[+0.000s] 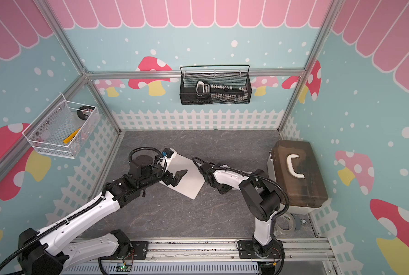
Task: Insert the wireless mouse receiver into the laptop
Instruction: Place the mouse at the center of the board, then reset both arms
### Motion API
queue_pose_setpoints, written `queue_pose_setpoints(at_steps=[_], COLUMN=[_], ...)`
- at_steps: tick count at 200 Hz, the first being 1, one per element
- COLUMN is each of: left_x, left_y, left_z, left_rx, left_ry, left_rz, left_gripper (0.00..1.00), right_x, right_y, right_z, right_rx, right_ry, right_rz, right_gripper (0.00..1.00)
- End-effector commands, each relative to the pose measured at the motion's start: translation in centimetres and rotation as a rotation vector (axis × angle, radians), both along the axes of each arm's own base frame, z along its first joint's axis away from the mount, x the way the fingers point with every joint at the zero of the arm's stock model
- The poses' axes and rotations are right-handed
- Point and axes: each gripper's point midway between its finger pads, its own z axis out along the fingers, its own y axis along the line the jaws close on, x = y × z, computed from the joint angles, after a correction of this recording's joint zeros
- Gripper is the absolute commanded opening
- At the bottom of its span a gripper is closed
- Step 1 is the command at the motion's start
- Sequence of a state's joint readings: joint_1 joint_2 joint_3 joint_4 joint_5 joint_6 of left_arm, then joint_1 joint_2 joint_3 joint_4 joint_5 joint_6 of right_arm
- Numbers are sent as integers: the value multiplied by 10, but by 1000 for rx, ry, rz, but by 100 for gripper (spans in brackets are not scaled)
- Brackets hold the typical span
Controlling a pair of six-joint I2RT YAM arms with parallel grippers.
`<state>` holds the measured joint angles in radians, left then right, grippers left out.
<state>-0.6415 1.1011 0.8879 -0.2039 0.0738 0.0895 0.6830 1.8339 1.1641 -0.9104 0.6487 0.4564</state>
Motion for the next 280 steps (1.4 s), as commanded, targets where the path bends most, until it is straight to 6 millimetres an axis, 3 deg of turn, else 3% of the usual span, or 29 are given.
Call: queue_pose_setpoints(at_steps=[1,57,93,109,120,143,166,182,191,201,229,257,280], left_x=[-1,2,9,19,29,58,78,82,82,82,88,94,103], left_y=[6,10,19,31,45,95,167,209,229,247,252,249,246], left_z=[5,-2,-5,-2,4,15,7,-13,-28,-46,-93,-118,-125], left_rx=[0,13,-10,-33,-66,-179,-262,-259,-248,-218,-84,-105,-43], left_ry=[-9,4,18,10,-3,-36,-78,-105,-99,-87,-44,-52,-58], left_rz=[15,27,70,134,192,417,697,852,928,992,974,963,921], left_gripper=[99,99,99,99,99,99,99,99,99,99,99,99,99], right_x=[-5,-10,-12,-7,2,29,54,60,60,61,60,56,62], right_y=[0,8,19,31,40,51,33,2,-21,-47,-104,-123,-120], right_z=[-9,-20,-10,16,44,113,169,185,184,178,124,88,81], right_rx=[-6,44,130,225,318,553,789,739,672,597,509,499,529], right_ry=[15,48,46,3,-65,-306,-621,-855,-954,-1015,-985,-1012,-1055], right_rz=[-3,23,56,86,110,217,322,378,359,304,79,15,48], right_gripper=[47,63,72,74,75,75,76,79,88,89,89,88,88])
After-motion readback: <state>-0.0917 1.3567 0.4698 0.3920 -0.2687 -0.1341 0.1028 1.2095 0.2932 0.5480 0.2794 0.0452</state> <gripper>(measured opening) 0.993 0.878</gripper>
